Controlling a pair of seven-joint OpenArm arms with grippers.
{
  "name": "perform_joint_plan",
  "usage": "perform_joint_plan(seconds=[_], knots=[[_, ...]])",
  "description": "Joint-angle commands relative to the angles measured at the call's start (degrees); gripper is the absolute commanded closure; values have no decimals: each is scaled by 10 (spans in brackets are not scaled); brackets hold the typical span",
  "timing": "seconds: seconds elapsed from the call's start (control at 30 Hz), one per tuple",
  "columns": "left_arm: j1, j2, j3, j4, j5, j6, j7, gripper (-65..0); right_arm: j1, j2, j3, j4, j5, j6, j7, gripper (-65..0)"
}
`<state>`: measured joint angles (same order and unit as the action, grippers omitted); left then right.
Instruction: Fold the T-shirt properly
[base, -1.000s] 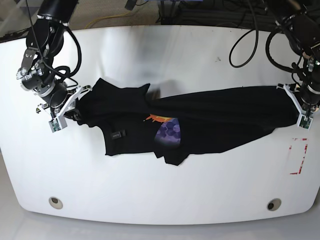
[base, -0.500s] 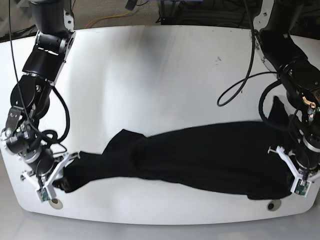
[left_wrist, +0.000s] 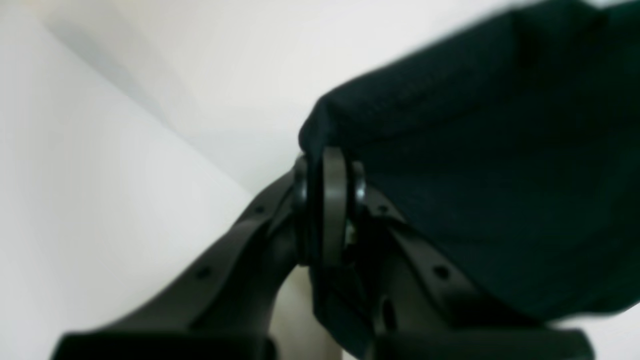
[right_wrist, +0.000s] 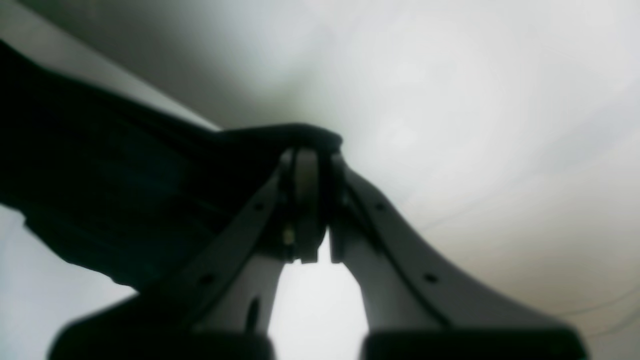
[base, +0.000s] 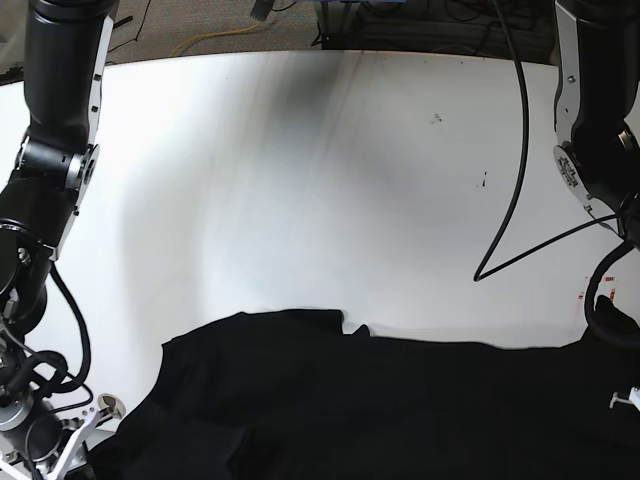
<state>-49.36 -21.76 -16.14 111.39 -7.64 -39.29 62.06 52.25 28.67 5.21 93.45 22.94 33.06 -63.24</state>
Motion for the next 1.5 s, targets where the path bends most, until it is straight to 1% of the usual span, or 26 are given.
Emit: perform_joint_plan(seconds=[0.0,0.07,0.1,0.23,0.27,0.3,0.43,0.53,0.63,0.73,0.87,0.97,1.1,1.37,1.47], knots=[[-16,-7,8,-1,4,1,-7,0,13,13,3,18,-1,-2,3,0],[-4,-7,12,-1,3,-2,-7,0,-7,19,3,35,-1,-2,3,0],[9,-7,12,-1,3,-7,-7,0,-24,19,4,44,-1,-2,3,0],[55,-4,11,0,3,-7,-7,0,-93,17,15,81,-2,-2,3,0],[72,-4,11,1,3,-7,-7,0,-116,14,26,90,-2,-2,3,0],[94,-3,11,3,2,-7,-7,0,-140,5,38,98,-2,-2,3,0],[162,-2,12,13,1,-7,-7,0,-210,-8,70,128,-1,-2,3,0],[214,17,11,27,1,-7,-7,0,-264,-9,86,149,-1,-2,3,0],[278,29,10,33,2,-7,-7,0,-318,-32,114,170,-1,-2,3,0],[340,32,8,40,2,-7,-7,0,-375,-44,137,186,-1,-2,3,0],[419,33,-10,40,2,-7,-7,0,-449,-47,170,191,-1,-2,3,0],[469,32,-14,40,2,-7,-7,0,-493,-65,199,191,15,-2,3,0],[531,29,-22,40,5,-7,-8,0,-550,-66,226,191,39,-2,3,0],[635,29,-55,39,5,-7,-11,0,-635,-71,234,190,41,-3,4,0],[670,33,-75,39,4,-7,-11,0,-657,-86,234,189,37,-3,5,0]])
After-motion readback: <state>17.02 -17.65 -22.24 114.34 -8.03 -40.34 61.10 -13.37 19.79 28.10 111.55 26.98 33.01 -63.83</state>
